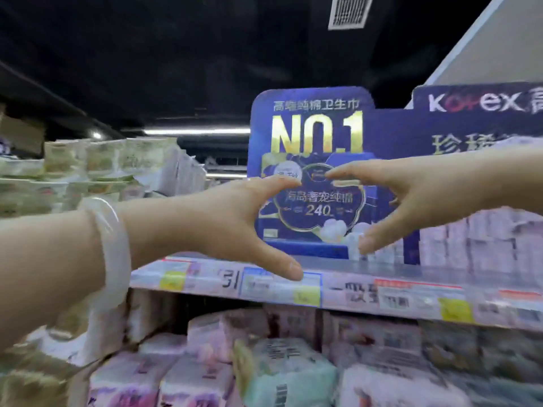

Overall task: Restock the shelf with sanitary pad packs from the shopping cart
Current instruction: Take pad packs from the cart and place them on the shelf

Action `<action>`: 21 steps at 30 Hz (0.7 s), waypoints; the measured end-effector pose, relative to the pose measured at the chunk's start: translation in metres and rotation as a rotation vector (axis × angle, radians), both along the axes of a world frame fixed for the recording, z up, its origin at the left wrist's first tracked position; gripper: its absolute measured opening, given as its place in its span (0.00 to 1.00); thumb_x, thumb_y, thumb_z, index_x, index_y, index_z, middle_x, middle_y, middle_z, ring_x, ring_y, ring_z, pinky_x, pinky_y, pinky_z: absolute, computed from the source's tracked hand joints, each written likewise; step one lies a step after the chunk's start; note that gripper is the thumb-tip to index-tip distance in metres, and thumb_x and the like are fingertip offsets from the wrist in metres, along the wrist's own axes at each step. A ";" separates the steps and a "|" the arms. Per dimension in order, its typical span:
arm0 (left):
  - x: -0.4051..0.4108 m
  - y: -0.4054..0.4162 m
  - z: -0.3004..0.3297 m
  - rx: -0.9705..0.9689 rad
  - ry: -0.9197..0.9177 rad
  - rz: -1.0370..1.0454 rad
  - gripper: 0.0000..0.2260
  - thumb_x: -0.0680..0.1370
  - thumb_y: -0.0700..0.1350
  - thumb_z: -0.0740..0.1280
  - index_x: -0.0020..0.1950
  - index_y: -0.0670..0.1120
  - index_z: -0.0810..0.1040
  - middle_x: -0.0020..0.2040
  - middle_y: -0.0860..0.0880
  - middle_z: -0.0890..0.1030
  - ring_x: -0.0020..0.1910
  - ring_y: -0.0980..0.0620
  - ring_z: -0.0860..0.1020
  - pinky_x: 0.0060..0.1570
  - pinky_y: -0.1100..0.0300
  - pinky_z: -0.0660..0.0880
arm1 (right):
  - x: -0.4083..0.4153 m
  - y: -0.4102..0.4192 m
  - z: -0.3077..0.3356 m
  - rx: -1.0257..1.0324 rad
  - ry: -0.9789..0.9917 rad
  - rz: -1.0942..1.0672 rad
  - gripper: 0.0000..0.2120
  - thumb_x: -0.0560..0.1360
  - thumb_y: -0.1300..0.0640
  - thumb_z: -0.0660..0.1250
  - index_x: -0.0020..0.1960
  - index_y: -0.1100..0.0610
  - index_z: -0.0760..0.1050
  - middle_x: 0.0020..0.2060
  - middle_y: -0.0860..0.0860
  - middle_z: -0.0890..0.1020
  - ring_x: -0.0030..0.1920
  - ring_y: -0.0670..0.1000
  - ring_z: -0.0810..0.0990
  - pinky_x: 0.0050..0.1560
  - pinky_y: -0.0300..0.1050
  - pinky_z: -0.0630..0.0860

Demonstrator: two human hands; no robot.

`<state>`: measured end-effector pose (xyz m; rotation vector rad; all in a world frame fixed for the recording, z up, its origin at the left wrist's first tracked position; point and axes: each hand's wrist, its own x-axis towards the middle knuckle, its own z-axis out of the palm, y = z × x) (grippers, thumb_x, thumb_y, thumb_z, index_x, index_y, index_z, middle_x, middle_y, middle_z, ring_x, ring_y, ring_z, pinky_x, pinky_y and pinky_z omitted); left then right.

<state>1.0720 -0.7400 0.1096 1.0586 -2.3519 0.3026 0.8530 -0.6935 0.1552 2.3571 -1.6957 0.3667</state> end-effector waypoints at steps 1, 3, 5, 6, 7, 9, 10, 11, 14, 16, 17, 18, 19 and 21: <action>-0.018 -0.012 0.004 0.007 -0.013 -0.011 0.52 0.59 0.65 0.75 0.76 0.64 0.49 0.76 0.61 0.57 0.74 0.60 0.57 0.70 0.65 0.57 | -0.017 -0.002 0.006 -0.008 0.000 -0.041 0.50 0.55 0.35 0.72 0.71 0.31 0.49 0.72 0.34 0.57 0.71 0.40 0.60 0.65 0.39 0.63; -0.052 -0.035 0.010 0.026 -0.050 -0.012 0.51 0.60 0.65 0.75 0.76 0.64 0.49 0.77 0.59 0.56 0.75 0.58 0.57 0.73 0.59 0.58 | -0.047 -0.010 0.013 -0.022 0.016 -0.131 0.48 0.57 0.36 0.72 0.71 0.33 0.51 0.73 0.35 0.58 0.72 0.42 0.61 0.66 0.39 0.63; -0.084 -0.057 0.017 0.080 -0.095 0.005 0.49 0.61 0.65 0.74 0.75 0.64 0.49 0.77 0.59 0.55 0.75 0.56 0.57 0.73 0.55 0.60 | -0.076 -0.026 0.018 -0.010 0.041 -0.205 0.46 0.60 0.37 0.73 0.72 0.34 0.51 0.73 0.38 0.60 0.71 0.46 0.64 0.68 0.44 0.64; -0.098 -0.067 0.022 0.123 -0.119 0.013 0.49 0.62 0.66 0.74 0.75 0.64 0.50 0.77 0.60 0.54 0.75 0.56 0.57 0.73 0.55 0.60 | -0.089 -0.036 0.019 -0.002 0.045 -0.232 0.46 0.61 0.38 0.74 0.72 0.34 0.51 0.73 0.40 0.61 0.70 0.48 0.66 0.68 0.47 0.67; -0.112 -0.076 0.027 0.168 -0.137 0.017 0.47 0.63 0.66 0.73 0.75 0.64 0.50 0.77 0.61 0.53 0.75 0.56 0.57 0.73 0.55 0.59 | -0.100 -0.047 0.022 0.004 0.046 -0.251 0.47 0.61 0.39 0.74 0.72 0.35 0.51 0.73 0.41 0.60 0.70 0.49 0.67 0.68 0.50 0.68; -0.136 -0.091 0.038 0.242 -0.141 0.011 0.44 0.65 0.67 0.70 0.76 0.62 0.51 0.77 0.60 0.54 0.75 0.57 0.57 0.72 0.57 0.58 | -0.115 -0.070 0.028 0.004 0.070 -0.279 0.48 0.61 0.40 0.75 0.73 0.36 0.51 0.74 0.42 0.60 0.71 0.49 0.65 0.69 0.50 0.66; -0.147 -0.099 0.044 0.262 -0.132 0.009 0.44 0.66 0.68 0.68 0.77 0.60 0.51 0.77 0.60 0.55 0.75 0.57 0.57 0.72 0.58 0.57 | -0.119 -0.082 0.032 0.005 0.092 -0.296 0.49 0.62 0.41 0.76 0.74 0.38 0.50 0.74 0.43 0.59 0.72 0.49 0.64 0.69 0.49 0.66; -0.159 -0.105 0.048 0.277 -0.128 0.011 0.45 0.67 0.68 0.67 0.77 0.59 0.50 0.78 0.59 0.55 0.76 0.57 0.56 0.72 0.58 0.56 | -0.122 -0.095 0.036 0.017 0.116 -0.315 0.49 0.63 0.43 0.76 0.74 0.39 0.49 0.74 0.44 0.59 0.72 0.50 0.64 0.68 0.49 0.67; -0.197 -0.122 0.053 0.322 -0.123 0.022 0.47 0.67 0.69 0.67 0.78 0.56 0.48 0.78 0.56 0.54 0.76 0.54 0.56 0.74 0.55 0.57 | -0.122 -0.130 0.044 0.083 0.244 -0.388 0.50 0.65 0.48 0.77 0.75 0.41 0.47 0.75 0.46 0.58 0.69 0.54 0.68 0.61 0.46 0.72; -0.225 -0.130 0.048 0.327 -0.103 0.031 0.46 0.68 0.68 0.68 0.78 0.53 0.50 0.78 0.55 0.57 0.75 0.53 0.59 0.72 0.57 0.59 | -0.123 -0.149 0.046 0.090 0.406 -0.445 0.49 0.67 0.50 0.76 0.76 0.43 0.47 0.75 0.45 0.57 0.70 0.53 0.66 0.55 0.41 0.69; -0.237 -0.135 0.043 0.310 -0.094 0.047 0.43 0.70 0.65 0.69 0.78 0.51 0.54 0.76 0.53 0.61 0.73 0.52 0.64 0.68 0.58 0.63 | -0.123 -0.156 0.047 0.096 0.476 -0.463 0.48 0.68 0.50 0.75 0.76 0.43 0.47 0.75 0.45 0.58 0.69 0.52 0.66 0.52 0.40 0.66; -0.246 -0.140 0.039 0.286 -0.095 0.071 0.39 0.71 0.62 0.70 0.75 0.48 0.60 0.72 0.50 0.67 0.68 0.49 0.70 0.61 0.58 0.69 | -0.123 -0.163 0.046 0.112 0.522 -0.474 0.47 0.68 0.50 0.75 0.76 0.43 0.47 0.75 0.46 0.59 0.70 0.53 0.66 0.51 0.41 0.65; -0.252 -0.145 0.035 0.267 -0.103 0.093 0.34 0.72 0.58 0.71 0.72 0.46 0.65 0.67 0.48 0.72 0.61 0.47 0.75 0.53 0.56 0.75 | -0.124 -0.169 0.046 0.139 0.546 -0.475 0.47 0.68 0.50 0.75 0.76 0.42 0.47 0.75 0.46 0.59 0.71 0.53 0.64 0.53 0.42 0.65; -0.248 -0.155 0.035 0.288 -0.103 0.107 0.26 0.71 0.51 0.74 0.67 0.46 0.71 0.58 0.47 0.76 0.53 0.45 0.79 0.45 0.54 0.79 | -0.123 -0.181 0.043 0.199 0.560 -0.438 0.46 0.68 0.51 0.75 0.75 0.42 0.49 0.75 0.46 0.58 0.73 0.54 0.61 0.60 0.45 0.66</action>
